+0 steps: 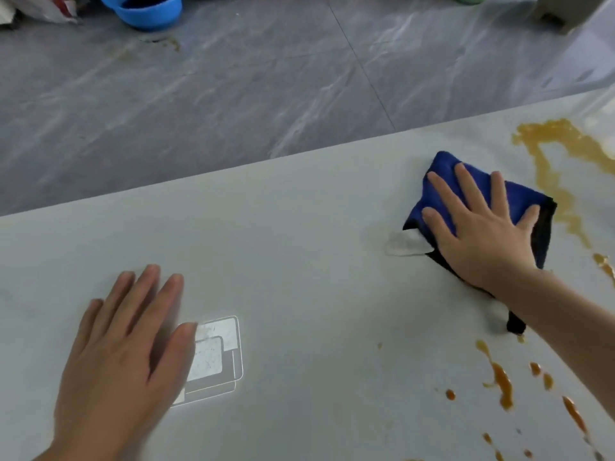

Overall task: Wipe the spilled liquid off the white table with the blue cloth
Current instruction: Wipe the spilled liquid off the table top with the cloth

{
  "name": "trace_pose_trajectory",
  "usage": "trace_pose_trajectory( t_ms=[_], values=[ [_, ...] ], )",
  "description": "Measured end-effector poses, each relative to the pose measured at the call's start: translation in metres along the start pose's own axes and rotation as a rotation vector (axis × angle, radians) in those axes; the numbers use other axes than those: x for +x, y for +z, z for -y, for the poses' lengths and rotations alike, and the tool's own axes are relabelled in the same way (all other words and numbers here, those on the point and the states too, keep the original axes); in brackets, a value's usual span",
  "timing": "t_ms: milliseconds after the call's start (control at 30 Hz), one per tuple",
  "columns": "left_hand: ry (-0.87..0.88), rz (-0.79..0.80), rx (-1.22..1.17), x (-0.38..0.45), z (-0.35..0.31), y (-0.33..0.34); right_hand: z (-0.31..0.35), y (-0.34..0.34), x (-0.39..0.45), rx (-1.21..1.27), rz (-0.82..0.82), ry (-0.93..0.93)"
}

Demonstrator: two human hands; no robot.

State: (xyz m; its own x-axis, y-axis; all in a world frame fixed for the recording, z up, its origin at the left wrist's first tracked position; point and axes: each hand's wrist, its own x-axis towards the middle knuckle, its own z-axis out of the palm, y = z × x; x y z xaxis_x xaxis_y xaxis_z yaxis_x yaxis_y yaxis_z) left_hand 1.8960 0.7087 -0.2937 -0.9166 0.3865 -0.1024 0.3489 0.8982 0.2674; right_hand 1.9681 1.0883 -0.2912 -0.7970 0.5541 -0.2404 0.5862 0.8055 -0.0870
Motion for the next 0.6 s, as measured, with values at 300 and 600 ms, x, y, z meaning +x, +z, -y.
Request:
trace_pose_trajectory(
  t_ms=[300, 600],
  values=[
    [0.038, -0.028, 0.041, 0.000, 0.004, 0.002, 0.094, 0.036, -0.135, -0.080, 0.009, -0.463],
    [0.022, -0.037, 0.053, -0.002, 0.002, 0.003, 0.076, 0.029, -0.085, -0.102, -0.021, -0.264]
  ],
)
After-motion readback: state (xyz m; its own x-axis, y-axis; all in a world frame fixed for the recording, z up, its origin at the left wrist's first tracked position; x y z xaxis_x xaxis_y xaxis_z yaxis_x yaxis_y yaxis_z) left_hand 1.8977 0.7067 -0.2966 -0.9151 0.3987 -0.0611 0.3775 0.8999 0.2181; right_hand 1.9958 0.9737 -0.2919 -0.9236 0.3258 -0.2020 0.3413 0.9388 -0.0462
